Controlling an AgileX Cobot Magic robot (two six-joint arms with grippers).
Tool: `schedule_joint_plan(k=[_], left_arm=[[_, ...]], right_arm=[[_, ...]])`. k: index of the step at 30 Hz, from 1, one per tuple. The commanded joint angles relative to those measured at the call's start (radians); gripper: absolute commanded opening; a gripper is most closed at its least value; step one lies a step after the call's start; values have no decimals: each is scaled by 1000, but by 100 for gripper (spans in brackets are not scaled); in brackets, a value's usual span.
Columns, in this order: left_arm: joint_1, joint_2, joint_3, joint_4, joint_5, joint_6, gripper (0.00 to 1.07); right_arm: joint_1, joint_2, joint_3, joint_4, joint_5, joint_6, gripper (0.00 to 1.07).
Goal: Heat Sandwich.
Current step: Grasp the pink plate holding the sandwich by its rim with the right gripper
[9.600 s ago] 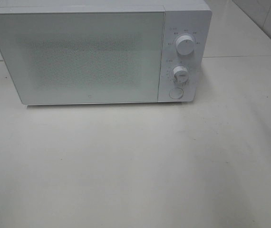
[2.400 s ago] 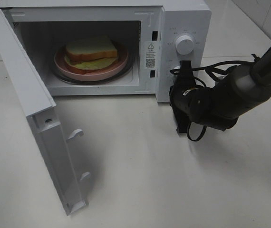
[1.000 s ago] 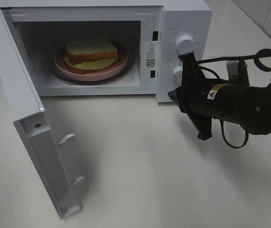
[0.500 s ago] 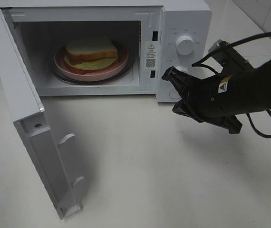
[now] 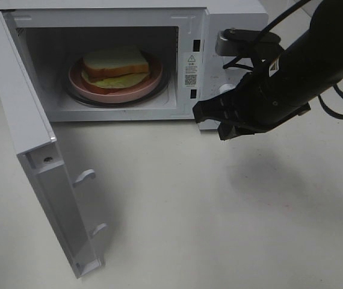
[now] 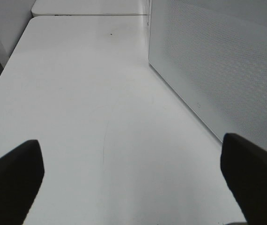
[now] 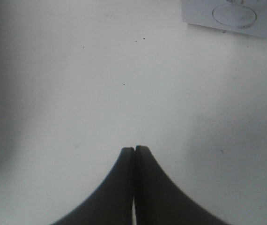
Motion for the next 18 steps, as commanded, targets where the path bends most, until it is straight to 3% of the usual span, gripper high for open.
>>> schedule_joint_plan(k=[1, 7, 16, 18], left_arm=[[-7, -22, 4, -3, -6, 4, 97], [-7, -22, 4, -3, -6, 4, 97], [-7, -22, 4, -3, -6, 4, 97], [-7, -22, 4, -3, -6, 4, 97]], right_arm=[[1, -12, -41, 25, 101, -236, 2], [1, -12, -89, 94, 240, -654, 3], [1, -12, -97, 97, 294, -1122, 3], [1, -12, -97, 96, 295, -1315, 4]])
